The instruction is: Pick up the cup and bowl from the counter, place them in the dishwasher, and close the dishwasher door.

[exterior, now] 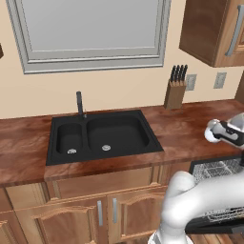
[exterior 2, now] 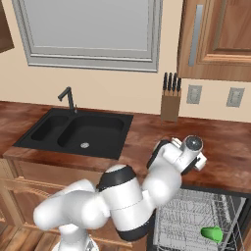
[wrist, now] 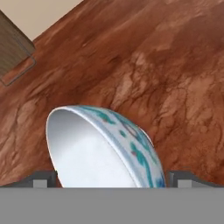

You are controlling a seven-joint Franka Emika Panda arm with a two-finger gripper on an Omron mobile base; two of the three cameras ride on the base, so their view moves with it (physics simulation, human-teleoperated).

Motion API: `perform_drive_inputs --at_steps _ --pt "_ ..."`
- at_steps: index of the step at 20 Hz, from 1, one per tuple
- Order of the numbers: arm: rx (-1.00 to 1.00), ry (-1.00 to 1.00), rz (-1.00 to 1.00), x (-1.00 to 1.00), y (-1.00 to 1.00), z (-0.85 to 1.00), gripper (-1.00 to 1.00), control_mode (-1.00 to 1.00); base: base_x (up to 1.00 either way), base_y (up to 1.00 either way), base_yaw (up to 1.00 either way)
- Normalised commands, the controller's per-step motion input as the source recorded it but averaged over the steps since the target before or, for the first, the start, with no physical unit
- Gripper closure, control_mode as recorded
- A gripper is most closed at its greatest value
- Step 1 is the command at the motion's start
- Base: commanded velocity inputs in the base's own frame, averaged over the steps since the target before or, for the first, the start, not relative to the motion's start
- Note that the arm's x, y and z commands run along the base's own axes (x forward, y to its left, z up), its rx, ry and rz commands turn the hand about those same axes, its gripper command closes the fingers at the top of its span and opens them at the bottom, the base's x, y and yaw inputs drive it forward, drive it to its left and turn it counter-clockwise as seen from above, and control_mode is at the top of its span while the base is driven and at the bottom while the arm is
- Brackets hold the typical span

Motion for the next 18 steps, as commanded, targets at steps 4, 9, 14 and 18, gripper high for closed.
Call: perform_drive_inputs --at_steps 4,9,14,18 --pt "-0.03 0.0 0.0 0.13 -0.25 -0.12 -1.0 -1.0 0.0 0.0 0.0" --pt "-0.01 0.0 0.0 0.11 -0.37 0.0 -1.0 -1.0 0.0 0.0 0.0" --pt "0.0 0.0 0.0 0.19 -0.27 -0.1 1.0 -1.0 0.0 0.0 0.0" --pt "0.0 0.0 0.0 0.18 -0.2 -0.23 1.0 -1.0 0.0 0.0 0.0"
